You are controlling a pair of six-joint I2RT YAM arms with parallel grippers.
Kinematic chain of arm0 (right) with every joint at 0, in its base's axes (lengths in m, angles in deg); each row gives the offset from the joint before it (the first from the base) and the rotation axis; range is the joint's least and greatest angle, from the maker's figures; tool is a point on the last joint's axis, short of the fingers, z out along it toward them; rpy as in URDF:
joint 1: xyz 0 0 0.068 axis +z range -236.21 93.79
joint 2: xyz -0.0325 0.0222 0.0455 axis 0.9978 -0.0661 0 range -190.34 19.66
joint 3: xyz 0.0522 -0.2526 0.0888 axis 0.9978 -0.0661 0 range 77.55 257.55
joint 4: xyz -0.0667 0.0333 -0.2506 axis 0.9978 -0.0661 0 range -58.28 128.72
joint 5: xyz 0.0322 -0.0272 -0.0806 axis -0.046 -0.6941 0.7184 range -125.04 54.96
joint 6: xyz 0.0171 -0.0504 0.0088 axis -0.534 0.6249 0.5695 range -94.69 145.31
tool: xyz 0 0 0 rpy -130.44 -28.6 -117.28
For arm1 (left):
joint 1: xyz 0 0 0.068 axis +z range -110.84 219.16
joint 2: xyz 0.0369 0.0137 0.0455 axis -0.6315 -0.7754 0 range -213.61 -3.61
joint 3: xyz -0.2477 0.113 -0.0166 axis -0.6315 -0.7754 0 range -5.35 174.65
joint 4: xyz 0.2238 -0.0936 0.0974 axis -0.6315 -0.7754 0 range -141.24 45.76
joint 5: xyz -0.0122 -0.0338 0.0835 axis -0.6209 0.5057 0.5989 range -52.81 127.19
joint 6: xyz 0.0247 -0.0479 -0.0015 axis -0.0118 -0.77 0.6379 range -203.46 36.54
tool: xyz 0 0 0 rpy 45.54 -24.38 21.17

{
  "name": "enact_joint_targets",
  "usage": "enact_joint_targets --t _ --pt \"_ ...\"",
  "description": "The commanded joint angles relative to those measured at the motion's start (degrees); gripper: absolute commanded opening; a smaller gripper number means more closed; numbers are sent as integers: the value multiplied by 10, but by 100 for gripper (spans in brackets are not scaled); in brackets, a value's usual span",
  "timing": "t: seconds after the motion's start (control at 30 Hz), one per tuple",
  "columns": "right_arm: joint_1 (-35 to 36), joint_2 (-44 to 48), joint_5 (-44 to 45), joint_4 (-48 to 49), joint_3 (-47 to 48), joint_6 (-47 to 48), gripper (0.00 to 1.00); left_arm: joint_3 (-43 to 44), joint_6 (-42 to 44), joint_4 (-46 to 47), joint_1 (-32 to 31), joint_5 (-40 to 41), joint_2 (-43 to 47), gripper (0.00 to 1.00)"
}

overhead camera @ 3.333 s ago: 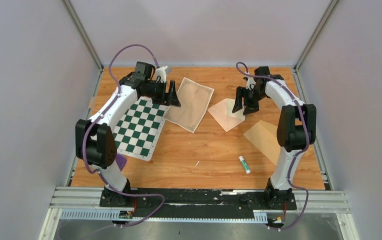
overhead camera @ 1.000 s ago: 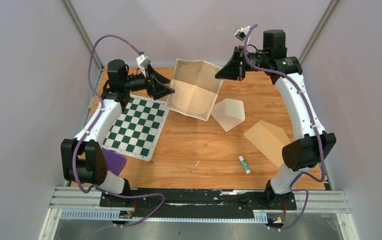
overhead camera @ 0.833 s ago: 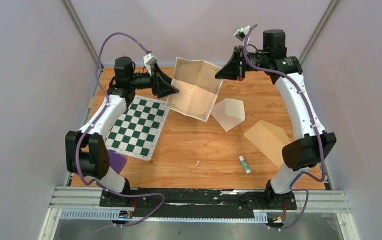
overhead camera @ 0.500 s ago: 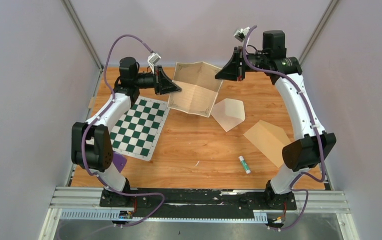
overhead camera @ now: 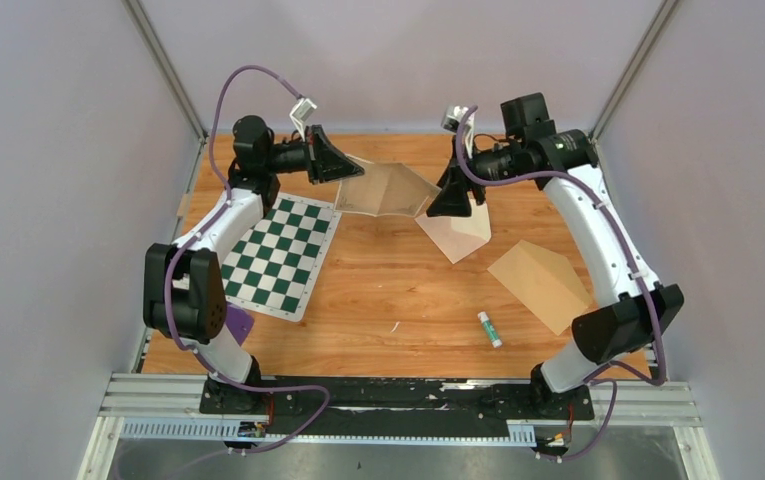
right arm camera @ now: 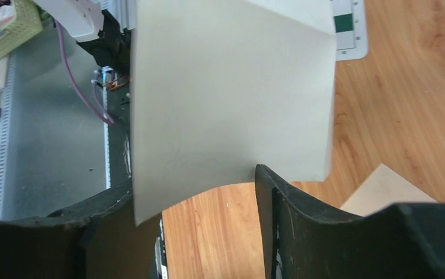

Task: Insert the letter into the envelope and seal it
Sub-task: Pick up the letter from the center of the board, then fold the letter.

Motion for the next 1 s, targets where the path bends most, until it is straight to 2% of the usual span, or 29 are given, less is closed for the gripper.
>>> enact_joint_targets --t 0.0,0.13,0.3,0.43,0.57,0.6,0.63,0.7,0.97 --pt "-5 51 56 -64 90 64 63 7 79 -73 -1 -1 34 0" --pt "-7 58 78 -65 147 79 74 30 194 -202 -1 11 48 0" --pt "-14 39 77 -56 200 62 74 57 322 -347 -1 13 56 0" --pt "-33 11 47 26 202 -18 74 76 432 -449 -4 26 72 0" --pt "-36 -36 24 114 184 -79 73 76 486 -483 -10 41 94 0" --pt "-36 -49 12 123 182 -84 76 76 504 -489 -12 44 98 0" --pt "-34 -63 -7 125 181 -83 79 78 511 -497 -16 47 105 0" --pt "-26 -83 -32 123 176 -75 98 81 526 -508 -23 53 115 0" --pt "33 -59 -35 118 69 19 100 80 549 -526 -43 77 161 0"
